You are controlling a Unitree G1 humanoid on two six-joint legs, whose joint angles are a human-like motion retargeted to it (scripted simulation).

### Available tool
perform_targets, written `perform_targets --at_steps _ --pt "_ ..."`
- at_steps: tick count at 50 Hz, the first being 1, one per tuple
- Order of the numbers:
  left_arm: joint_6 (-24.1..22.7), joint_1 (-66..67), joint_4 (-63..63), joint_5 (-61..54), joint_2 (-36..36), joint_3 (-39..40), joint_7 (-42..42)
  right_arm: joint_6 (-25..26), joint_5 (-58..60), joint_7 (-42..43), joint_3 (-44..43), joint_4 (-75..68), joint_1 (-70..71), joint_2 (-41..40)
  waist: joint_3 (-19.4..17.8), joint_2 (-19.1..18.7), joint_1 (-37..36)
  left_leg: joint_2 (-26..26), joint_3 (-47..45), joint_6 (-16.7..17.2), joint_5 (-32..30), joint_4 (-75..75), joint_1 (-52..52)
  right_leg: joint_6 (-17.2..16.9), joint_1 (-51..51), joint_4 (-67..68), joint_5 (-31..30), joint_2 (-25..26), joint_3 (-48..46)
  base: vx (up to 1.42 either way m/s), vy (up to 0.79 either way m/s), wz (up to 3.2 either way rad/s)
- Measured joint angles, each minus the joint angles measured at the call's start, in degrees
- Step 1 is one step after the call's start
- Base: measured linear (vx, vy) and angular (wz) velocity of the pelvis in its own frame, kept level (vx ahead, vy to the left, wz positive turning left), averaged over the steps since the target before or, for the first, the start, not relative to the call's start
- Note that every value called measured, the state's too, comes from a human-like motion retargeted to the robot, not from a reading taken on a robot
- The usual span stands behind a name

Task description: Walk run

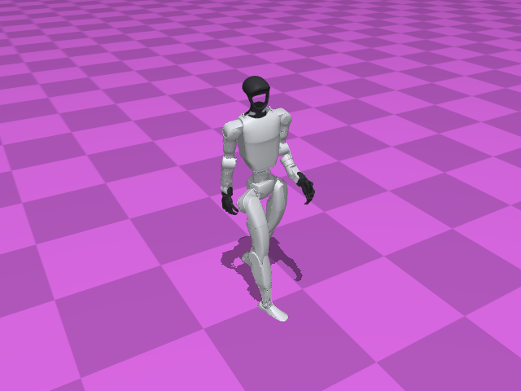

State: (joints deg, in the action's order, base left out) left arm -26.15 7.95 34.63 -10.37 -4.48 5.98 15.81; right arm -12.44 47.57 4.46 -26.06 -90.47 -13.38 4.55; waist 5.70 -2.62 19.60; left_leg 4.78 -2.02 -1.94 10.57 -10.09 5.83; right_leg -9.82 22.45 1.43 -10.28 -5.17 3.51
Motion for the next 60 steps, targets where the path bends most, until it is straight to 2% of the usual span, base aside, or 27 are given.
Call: perform_targets --at_steps 2,4,5,8,9,10,12,13,15,20,23,25,27,28,30,33,34,35,38,40,42,43,45,47,50,53,60 --pt "0.35 1.37 0.88 -0.32 -0.63 0.74 0.71 -0.03 -0.77 0.75 -0.19 0.08 1.08 0.56 0.86 -1.44 0.19 -1.86 0.7 3.35 -7.4 -4.15 -1.02 3.94 -1.83 0.31 2.05 2.82 6.0 0.77 -0.35 0.59" --pt "0.6 2.49 1.98 -0.25 -1.6 0.9 1.55 0.24 -3.04 0.53 -0.92 -1.28 3.02 1.83 0.92 -1.92 -0.5 -2.5 2.26 7.01 -17.8 -12.27 -3.5 5.89 -2.86 2.23 3.94 3.05 5.75 0.7 -0.27 0.53" --pt "0.68 3.11 2.25 -0.17 -2.11 0.58 1.59 0.43 -4.3 0.05 -1.34 -2.17 4.26 2.61 0.64 -1.56 -0.6 -2.12 3.49 8.92 -23.42 -17.35 -5.21 7.1 -3.81 3.1 4.58 2.66 4.67 0.78 -0.32 0.28" --pt "0.39 3.83 1.13 -0.18 -2.14 0.14 0.89 1.11 -6.68 -1.52 -1.33 -3.52 8.62 4.68 1.2 1.27 -2.9 -0.28 1.14 13.08 -34.64 -32.78 -12.84 10.12 -6.85 3.33 6.26 1.41 2.73 0.69 -0.29 0.12" --pt "0.19 3.57 1.01 0.2 -1.94 0.38 1.68 1.47 -7.41 -1.57 -1.37 -3.48 10.05 5.2 1.34 1.37 -2.22 -2.09 -0.34 12.32 -35.1 -37.41 -15.79 10.9 -7.74 3.2 6.89 1.61 1.73 0.56 -0.28 1.33" --pt "-0.01 3.19 1.02 0.72 -1.74 0.74 2.81 1.84 -8.09 -1.47 -1.41 -3.28 11.36 5.65 1.41 1.15 -0.98 -4.92 -2.19 10.48 -33.94 -41.47 -18.62 11.55 -8.55 3.04 7.48 1.96 0.56 0.55 -0.3 1.65" --pt "0.35 2.69 1.25 1.93 -1.65 1.28 4.21 2.03 -8.5 -1.11 -1.51 -2.05 13.53 6.49 1.64 0.98 -0.92 -9.86 -6.14 5.19 -26.55 -45.75 -23.34 11.95 -10.83 1.79 8.3 2.31 -2.86 0.61 -0.33 1.15" --pt "0.63 2.69 1.18 2.34 -1.78 1.41 4.28 1.87 -8.33 -0.92 -1.53 -1.14 14.47 6.81 1.72 1.38 -1.79 -11.01 -8.23 3.1 -24.01 -45.99 -25.23 12.06 -11.98 1.06 8.52 2.48 -3.52 0.6 -0.29 0.32" --pt "0.71 2.76 0.75 2.52 -2.08 1.69 3.46 1.19 -7.69 -0.57 -1.39 1.27 16.19 7.29 1.81 2.73 -4.42 -9.23 -9.98 0.7 -18.81 -44.56 -29.52 12.43 -13.96 -0.44 8.7 2.67 -4.09 0.52 -0.22 -0.3" --pt "0.03 3.56 -1.31 2.61 -2.69 2.2 3.02 -1.88 -6.86 0.11 -0.22 7.75 19.29 8.36 1.35 4.0 -11.03 -6.18 -13.92 -2.23 -10.95 -27.04 -36.03 13.67 -17.35 -1.37 10.98 4.52 -4.56 0.46 -0.15 -0.34" --pt "0.29 3.31 -1.41 2.31 -3.4 2.43 2.76 -2.78 -6.82 -0.21 0.04 9.63 21.08 9.31 0.37 3.24 -12.02 -6.72 -20.76 -4.02 -9.14 -13.29 -36.33 14.95 -19.56 -1.24 12.93 6.94 -6.06 0.6 -0.13 0.41" --pt "0.53 3.19 -1.16 1.58 -3.86 2.41 1.89 -2.87 -6.6 -0.64 -0.09 10.06 21.85 9.76 0.14 2.43 -11.77 -5.55 -25.63 -4.55 -5.75 -4.93 -35.4 15.69 -21.18 -1.36 14.24 8.61 -8.29 0.54 -0.11 0.79" --pt "0.7 3.26 -0.99 1.01 -4.22 2.46 1.32 -2.88 -6.45 -0.94 -0.18 9.9 21.97 9.91 0.32 1.93 -10.72 -4.4 -31.41 -3.96 -2.16 1.09 -33.81 16.18 -22.53 -1.19 15.57 9.66 -11.56 0.6 -0.11 1.03" --pt "0.73 3.33 -0.94 0.79 -4.38 2.55 1.24 -2.91 -6.38 -1.06 -0.12 9.72 21.81 9.9 0.42 1.86 -10.29 -4.23 -34.78 -3.97 -1.19 3.28 -32.79 16.42 -23.09 -0.87 16.18 10.04 -12.76 0.59 -0.1 0.85" --pt "0.79 3.48 -0.84 0.47 -4.72 2.89 1.48 -3.01 -5.91 -1.41 0.29 9.41 20.93 9.66 0.61 2.44 -10.68 -3.77 -39.0 -6.52 -2.13 5.19 -31.04 16.68 -24.12 0.28 17.0 10.3 -13.45 0.61 -0.09 0.39" --pt "0.89 3.71 -0.27 0.48 -4.71 3.66 2.55 -3.12 -3.06 -2.11 1.01 9.41 17.53 8.62 2.01 4.28 -13.18 -3.32 -38.22 -12.17 -6.73 4.11 -30.36 15.31 -25.01 2.84 16.03 9.58 -13.55 0.8 -0.09 -0.15" --pt "0.78 3.95 -0.04 0.56 -4.48 3.9 2.78 -2.96 -1.51 -2.03 1.23 9.31 16.01 8.02 2.44 5.21 -13.98 -2.75 -36.01 -12.92 -6.6 3.87 -30.2 14.33 -25.63 3.83 14.67 9.08 -14.14 0.88 -0.24 -0.34" --pt "0.65 4.22 0.2 0.63 -4.17 4.16 2.97 -2.72 0.18 -1.83 1.44 9.15 14.42 7.33 2.81 6.22 -14.7 -2.03 -33.01 -13.06 -5.24 3.59 -29.88 13.22 -26.41 4.85 12.95 8.51 -15.07 0.83 -0.2 0.04" --pt "1.15 3.74 0.85 0.74 -3.53 4.41 3.14 -1.26 4.17 0.22 2.1 7.0 10.19 5.46 2.85 6.31 -14.33 -1.74 -29.57 -13.06 -3.0 2.29 -28.41 3.6 -26.19 11.58 0.56 7.37 -17.95 0.7 -0.01 0.56" --pt "1.28 3.48 0.59 0.83 -3.12 3.25 2.09 -0.88 5.92 0.98 2.4 4.94 7.4 4.87 2.64 4.42 -13.53 -2.13 -26.77 -13.06 -1.73 2.66 -26.44 -2.92 -23.58 18.83 -7.5 9.27 -16.28 0.61 0.02 1.02" --pt "0.71 2.8 0.08 1.28 -2.67 2.12 1.11 -0.53 7.4 0.77 2.75 2.92 4.99 4.77 2.84 1.93 -12.94 -3.69 -24.5 -12.66 -1.03 2.98 -25.14 -5.07 -18.33 27.93 -11.62 14.13 -12.31 0.72 -0.05 1.07" --pt "0.64 2.12 0.09 1.5 -2.62 1.99 1.2 -0.03 8.06 0.55 2.85 2.07 3.92 4.82 2.87 0.94 -13.03 -4.43 -23.54 -12.07 -0.66 2.87 -24.51 -5.03 -16.02 32.26 -12.7 16.31 -9.4 0.68 0.0 0.95" --pt "1.16 0.4 0.38 1.65 -2.91 1.93 1.83 1.51 9.41 0.47 2.24 0.68 1.98 4.77 2.62 -1.26 -12.59 -4.58 -20.68 -11.5 0.3 2.76 -23.05 -4.94 -11.88 39.21 -7.54 18.87 -4.29 0.61 0.11 1.07" --pt "1.41 -0.83 0.48 1.55 -3.06 0.8 1.62 2.6 9.55 0.85 0.59 -0.87 0.15 4.39 2.62 -2.95 -12.09 -4.56 -18.45 -10.92 0.62 3.19 -21.57 -2.69 -8.94 41.53 -3.06 17.39 -3.21 0.58 0.1 1.39" --pt "0.67 -1.69 -0.12 1.95 -2.9 -1.98 0.61 1.86 6.56 0.23 -1.22 -3.29 -2.63 3.81 2.88 -4.9 -9.89 -3.62 -14.01 -10.43 0.85 3.76 -19.68 3.31 -4.98 39.49 3.38 13.05 -2.95 0.52 0.08 1.91" --pt "0.27 -2.1 -0.72 2.64 -2.83 -3.57 1.55 1.32 3.2 -1.72 -2.14 -4.56 -5.0 3.33 3.36 -5.02 -8.4 -1.25 -10.27 -10.35 1.63 3.97 -17.81 4.24 -2.96 30.08 5.44 7.82 -0.4 0.61 0.03 1.86" --pt "0.2 -2.05 -0.24 2.67 -2.31 -6.77 2.96 1.52 -0.39 -3.4 -3.1 -4.6 -5.57 2.89 1.69 -2.05 -8.18 4.76 -1.2 -9.02 3.66 3.88 -10.68 2.04 0.27 5.01 9.78 0.02 7.99 0.58 -0.03 1.57"
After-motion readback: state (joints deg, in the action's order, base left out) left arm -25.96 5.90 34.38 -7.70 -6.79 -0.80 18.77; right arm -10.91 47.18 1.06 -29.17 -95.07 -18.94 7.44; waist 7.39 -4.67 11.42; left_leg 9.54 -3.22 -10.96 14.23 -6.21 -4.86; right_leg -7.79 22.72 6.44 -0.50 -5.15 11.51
